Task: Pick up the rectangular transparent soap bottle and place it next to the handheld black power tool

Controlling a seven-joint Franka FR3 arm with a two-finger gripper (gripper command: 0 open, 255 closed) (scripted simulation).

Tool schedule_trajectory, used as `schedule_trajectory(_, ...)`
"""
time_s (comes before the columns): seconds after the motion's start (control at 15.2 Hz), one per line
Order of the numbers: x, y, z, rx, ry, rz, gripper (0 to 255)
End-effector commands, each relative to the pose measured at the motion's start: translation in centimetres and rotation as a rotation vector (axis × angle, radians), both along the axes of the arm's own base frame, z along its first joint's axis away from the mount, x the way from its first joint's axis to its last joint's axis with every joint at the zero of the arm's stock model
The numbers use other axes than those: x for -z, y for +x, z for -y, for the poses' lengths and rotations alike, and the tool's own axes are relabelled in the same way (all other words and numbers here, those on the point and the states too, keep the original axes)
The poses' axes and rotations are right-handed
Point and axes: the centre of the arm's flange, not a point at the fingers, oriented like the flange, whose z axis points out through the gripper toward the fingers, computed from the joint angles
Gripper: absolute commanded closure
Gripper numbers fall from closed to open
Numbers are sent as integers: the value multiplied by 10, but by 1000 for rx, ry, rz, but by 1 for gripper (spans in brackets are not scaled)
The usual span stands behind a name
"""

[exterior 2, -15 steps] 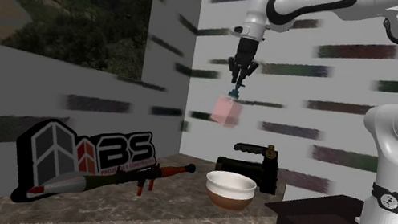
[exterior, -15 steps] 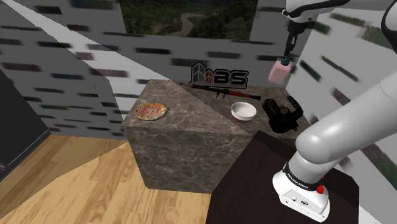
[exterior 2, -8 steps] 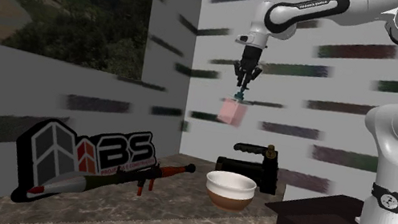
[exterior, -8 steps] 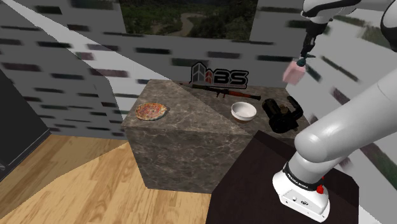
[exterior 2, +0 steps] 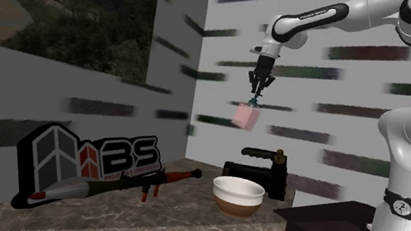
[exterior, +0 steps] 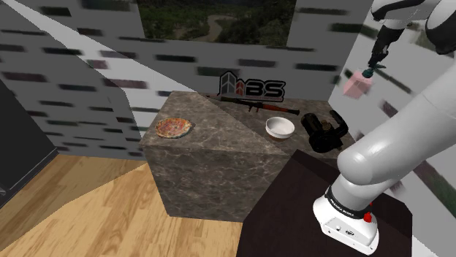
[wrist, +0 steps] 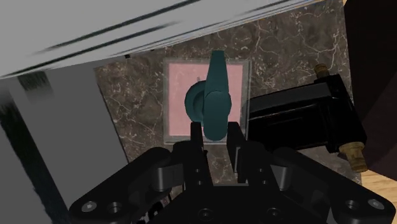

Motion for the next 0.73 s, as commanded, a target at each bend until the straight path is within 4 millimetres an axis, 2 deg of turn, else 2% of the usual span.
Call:
schedule_trajectory(0.0,-1,-22,19,-4,-1,-1,255)
schedule_trajectory(0.66,52,-22,19,-4,-1,-1,255)
